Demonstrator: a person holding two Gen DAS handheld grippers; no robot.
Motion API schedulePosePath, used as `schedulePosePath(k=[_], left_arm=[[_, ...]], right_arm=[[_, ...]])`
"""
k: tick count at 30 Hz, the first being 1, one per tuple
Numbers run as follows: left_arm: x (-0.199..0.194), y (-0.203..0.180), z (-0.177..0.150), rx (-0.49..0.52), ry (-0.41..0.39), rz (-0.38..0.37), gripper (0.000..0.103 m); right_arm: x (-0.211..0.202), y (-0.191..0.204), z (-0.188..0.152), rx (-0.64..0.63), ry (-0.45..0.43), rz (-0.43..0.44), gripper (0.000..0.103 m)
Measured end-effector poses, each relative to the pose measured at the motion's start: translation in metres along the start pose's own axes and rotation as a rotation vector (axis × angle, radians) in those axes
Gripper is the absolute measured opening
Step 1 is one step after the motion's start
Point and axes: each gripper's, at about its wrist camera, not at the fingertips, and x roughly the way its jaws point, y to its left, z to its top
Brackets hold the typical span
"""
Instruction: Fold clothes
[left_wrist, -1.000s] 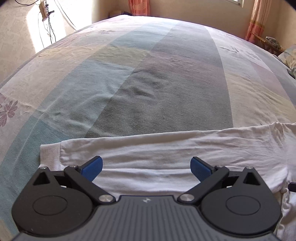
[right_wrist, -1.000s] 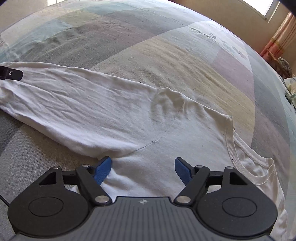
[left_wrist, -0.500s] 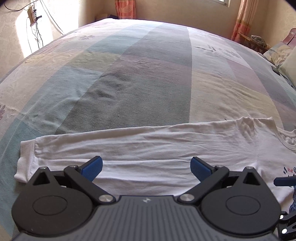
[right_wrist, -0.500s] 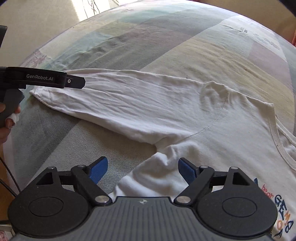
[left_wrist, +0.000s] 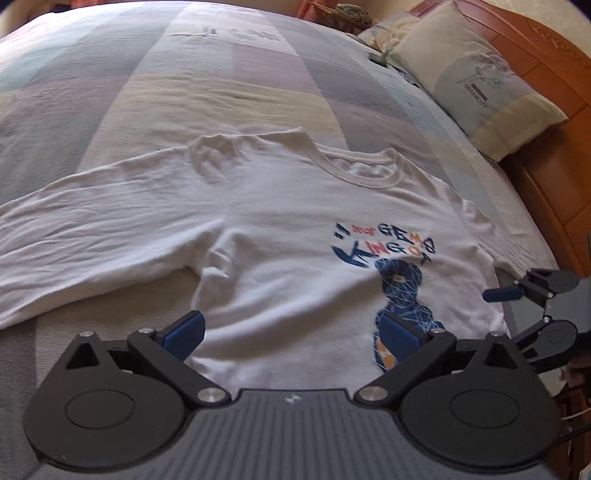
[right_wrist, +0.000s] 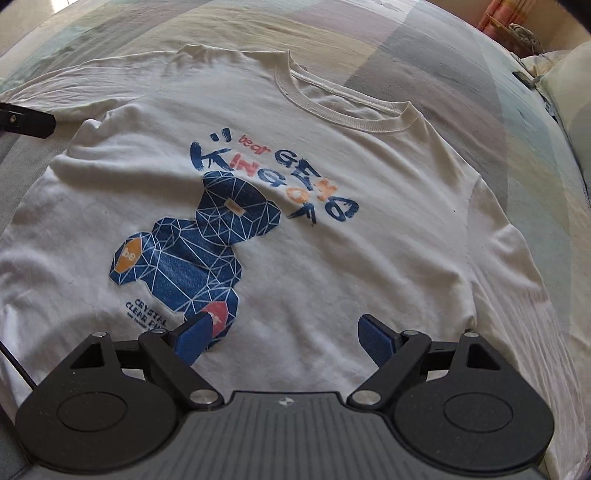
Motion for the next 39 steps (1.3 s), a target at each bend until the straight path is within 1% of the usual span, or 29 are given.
schedulePosePath(k=[1, 2, 3, 4, 6, 8, 10, 11, 14, 17, 19, 21, 22, 23, 25, 28, 31, 35, 39], left_arm=[[0.008, -0.014, -0.004, 0.074, 0.029, -0.019, 0.100], [0.016, -0.023, -0.009, 0.131, 0.050, -0.018, 0.100], [0.022, -0.025, -0.014, 0.149, 0.074, -0.003, 0.100], [0.027, -0.025, -0.020, 0.145, 0.103, 0.018, 0.100], [0.028, -0.014, -0.037, 0.070, 0.133, 0.049, 0.100], [0.017, -0.009, -0.053, 0.019, 0.131, 0.082, 0.101], [0.010, -0.011, -0.062, -0.005, 0.170, 0.124, 0.100], [0.007, -0.014, -0.061, -0.014, 0.169, 0.131, 0.100], [0.001, -0.023, -0.049, -0.037, 0.130, 0.129, 0.100], [0.020, -0.028, -0.037, -0.031, 0.112, 0.120, 0.100], [0.033, -0.027, -0.039, -0.037, 0.118, 0.120, 0.101], [0.036, -0.032, -0.043, -0.004, 0.107, 0.134, 0.102], [0.037, -0.033, -0.045, 0.023, 0.112, 0.135, 0.102], [0.036, -0.034, -0.046, 0.041, 0.114, 0.133, 0.102], [0.035, -0.033, -0.047, 0.049, 0.108, 0.120, 0.102], [0.033, -0.031, -0.049, 0.070, 0.098, 0.103, 0.102], [0.033, -0.033, -0.053, 0.087, 0.076, 0.108, 0.102], [0.033, -0.032, -0.051, 0.066, 0.080, 0.108, 0.102], [0.034, -0.027, -0.043, 0.033, 0.113, 0.093, 0.102]], right_arm=[[-0.001, -0.002, -0.005, -0.009, -0.008, 0.013, 0.090], [0.001, -0.003, -0.009, -0.018, -0.019, 0.029, 0.090], [0.004, -0.003, -0.012, -0.028, -0.030, 0.042, 0.090], [0.007, -0.004, -0.015, -0.034, -0.038, 0.055, 0.090], [0.016, -0.006, -0.019, -0.036, -0.047, 0.078, 0.091], [0.016, -0.010, -0.025, -0.043, -0.057, 0.098, 0.094], [0.012, -0.015, -0.035, -0.075, -0.056, 0.110, 0.095], [0.011, -0.018, -0.041, -0.094, -0.049, 0.114, 0.096], [0.004, -0.025, -0.049, -0.128, -0.052, 0.120, 0.096], [-0.001, -0.032, -0.052, -0.134, -0.088, 0.123, 0.096], [0.003, -0.034, -0.053, -0.139, -0.079, 0.114, 0.096], [0.009, -0.035, -0.058, -0.132, -0.067, 0.102, 0.099], [0.009, -0.035, -0.060, -0.112, -0.073, 0.096, 0.102], [0.010, -0.036, -0.062, -0.091, -0.079, 0.092, 0.103], [0.012, -0.036, -0.067, -0.057, -0.097, 0.088, 0.103], [0.011, -0.033, -0.073, -0.059, -0.145, 0.080, 0.103], [0.010, -0.032, -0.076, -0.043, -0.163, 0.070, 0.103], [0.010, -0.033, -0.076, -0.048, -0.169, 0.073, 0.103], [0.011, -0.032, -0.073, -0.069, -0.161, 0.078, 0.103]])
